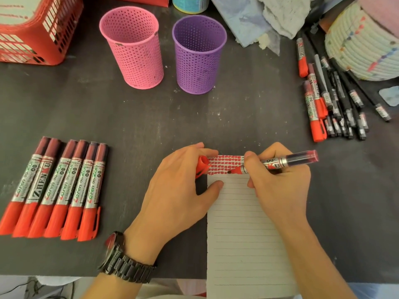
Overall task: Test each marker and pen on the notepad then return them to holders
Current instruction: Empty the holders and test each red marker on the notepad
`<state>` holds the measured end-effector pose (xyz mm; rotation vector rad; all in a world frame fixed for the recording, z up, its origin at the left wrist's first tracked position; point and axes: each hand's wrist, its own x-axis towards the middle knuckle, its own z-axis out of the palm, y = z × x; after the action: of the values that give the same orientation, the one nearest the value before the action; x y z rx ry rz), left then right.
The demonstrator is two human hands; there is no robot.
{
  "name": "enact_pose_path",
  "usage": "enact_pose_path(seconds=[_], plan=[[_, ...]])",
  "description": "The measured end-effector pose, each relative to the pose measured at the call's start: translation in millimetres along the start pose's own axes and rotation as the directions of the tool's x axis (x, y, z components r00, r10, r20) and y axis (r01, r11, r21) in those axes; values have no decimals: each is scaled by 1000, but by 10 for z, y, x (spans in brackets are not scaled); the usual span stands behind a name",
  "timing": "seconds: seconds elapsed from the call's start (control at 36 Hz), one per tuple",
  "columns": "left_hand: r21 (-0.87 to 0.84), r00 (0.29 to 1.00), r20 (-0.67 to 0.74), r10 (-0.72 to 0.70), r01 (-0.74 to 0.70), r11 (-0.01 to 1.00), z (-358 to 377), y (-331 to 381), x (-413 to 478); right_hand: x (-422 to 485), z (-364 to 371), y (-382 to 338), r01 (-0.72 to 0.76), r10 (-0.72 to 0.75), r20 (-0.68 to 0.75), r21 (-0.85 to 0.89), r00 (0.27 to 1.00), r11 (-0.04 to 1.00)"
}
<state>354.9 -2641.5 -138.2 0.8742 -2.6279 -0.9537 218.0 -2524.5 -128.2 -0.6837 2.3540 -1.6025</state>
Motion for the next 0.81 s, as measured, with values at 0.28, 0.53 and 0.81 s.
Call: enact_pose_path(seconds=[0.28,0.53,0.81], plan=[[2,1000,15,-13,13,1000,15,-15,2,5,1,0,11,-11,-7,-9,1000,1000],[4,1000,-5,-11,11,1000,37,-24,4,5,-1,-1,14,-14,-5,-6,1000,1000],[-7,1000,-16,11,-11,1000,46,-44,-5,4,1,6,-11,11,-14,6,1000,1000]])
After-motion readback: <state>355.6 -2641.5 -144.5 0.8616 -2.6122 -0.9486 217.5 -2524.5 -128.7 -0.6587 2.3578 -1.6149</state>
